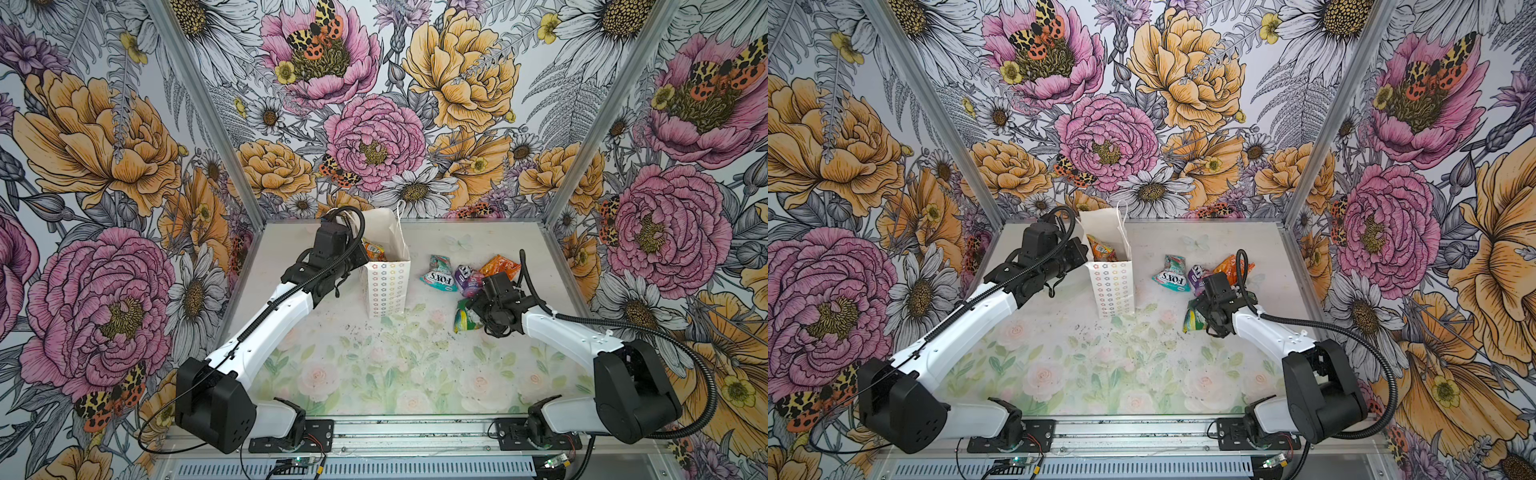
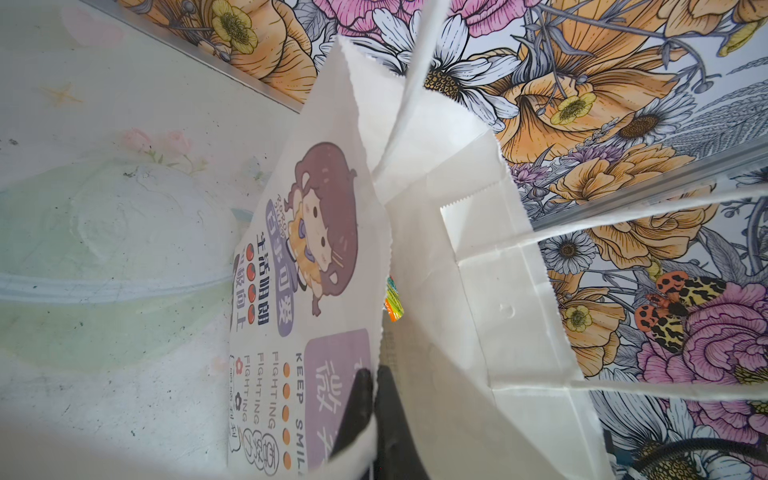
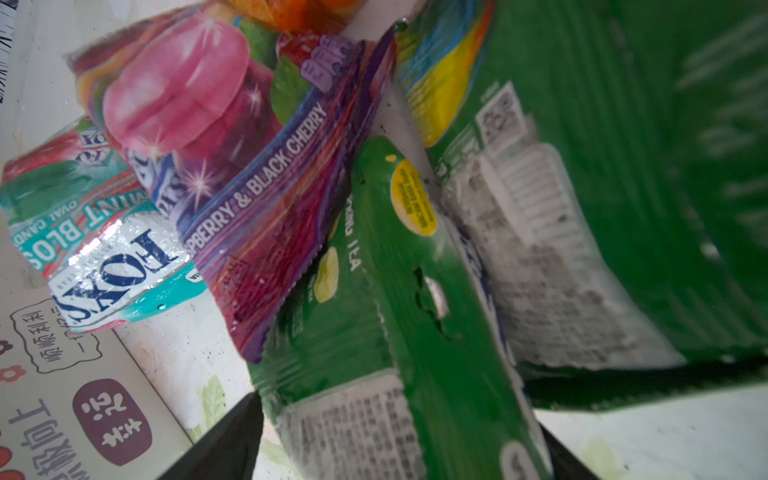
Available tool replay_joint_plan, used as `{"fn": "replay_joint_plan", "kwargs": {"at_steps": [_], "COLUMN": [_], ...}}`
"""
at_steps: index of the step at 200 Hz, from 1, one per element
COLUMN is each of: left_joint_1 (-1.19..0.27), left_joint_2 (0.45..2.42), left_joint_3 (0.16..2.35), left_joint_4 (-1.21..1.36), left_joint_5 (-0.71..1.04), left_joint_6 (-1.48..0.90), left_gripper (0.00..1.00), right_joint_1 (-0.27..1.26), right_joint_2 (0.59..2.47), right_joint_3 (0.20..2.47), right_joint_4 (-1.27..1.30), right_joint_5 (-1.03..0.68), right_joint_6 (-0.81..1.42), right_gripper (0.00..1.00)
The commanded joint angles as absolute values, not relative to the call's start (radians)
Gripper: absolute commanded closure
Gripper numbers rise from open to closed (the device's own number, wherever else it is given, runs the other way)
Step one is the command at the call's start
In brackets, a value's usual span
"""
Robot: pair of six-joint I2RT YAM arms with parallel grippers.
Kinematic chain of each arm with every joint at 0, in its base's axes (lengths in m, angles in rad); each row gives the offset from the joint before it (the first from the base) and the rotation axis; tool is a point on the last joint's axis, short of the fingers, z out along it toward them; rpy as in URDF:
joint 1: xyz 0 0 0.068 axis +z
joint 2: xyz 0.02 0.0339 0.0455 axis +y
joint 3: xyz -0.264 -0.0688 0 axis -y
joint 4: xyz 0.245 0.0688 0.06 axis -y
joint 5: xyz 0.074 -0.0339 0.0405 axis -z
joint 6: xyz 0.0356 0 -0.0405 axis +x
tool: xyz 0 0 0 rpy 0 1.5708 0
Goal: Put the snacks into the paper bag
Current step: 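Lower the right gripper onto the green packet and close on it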
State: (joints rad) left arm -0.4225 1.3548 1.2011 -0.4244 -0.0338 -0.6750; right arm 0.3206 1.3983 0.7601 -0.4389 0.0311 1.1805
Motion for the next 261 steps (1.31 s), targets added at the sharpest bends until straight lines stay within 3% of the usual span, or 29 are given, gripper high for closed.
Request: {"fn": "replay_joint_plan", "kwargs": {"at_steps": [1,134,182,214,261], "left_joint_1": [-0.426,-0.424,-0.419,-0.421,-0.421], "left_joint_2": [1.358,1.378,1.379,1.379,1.383], "left_joint_3": [1.186,1.203,1.205,1.202,1.206], "left_joint_4": [-0.425,-0.426,-0.426,-0.426,-0.425], "left_joint_5": [-0.025,-0.037,-0.029,-0.022,-0.019], "left_joint_6": [-0.674,-0.663,-0.66,-0.663,-0.663], "left_gripper": [1.0,1.0,1.0,1.0,1.0], "right_joint_1": [0.311,0.302,0.302,0.303,0.303], "right_joint_2": [1.431,1.612,1.571,1.518,1.45], "right_joint_3": [0.759,0.806,0.787,0.773,0.763], "right_joint_4": [-0.383,-0.295,-0.29,-0.291,-0.292], "right_joint_5": [0.004,-0.084,-0.049,-0.025,-0.008], "right_joint_6": [1.183,1.143,1.13,1.112,1.076], "right_gripper": [0.13,0.14,0.32,0.57,0.72]}}
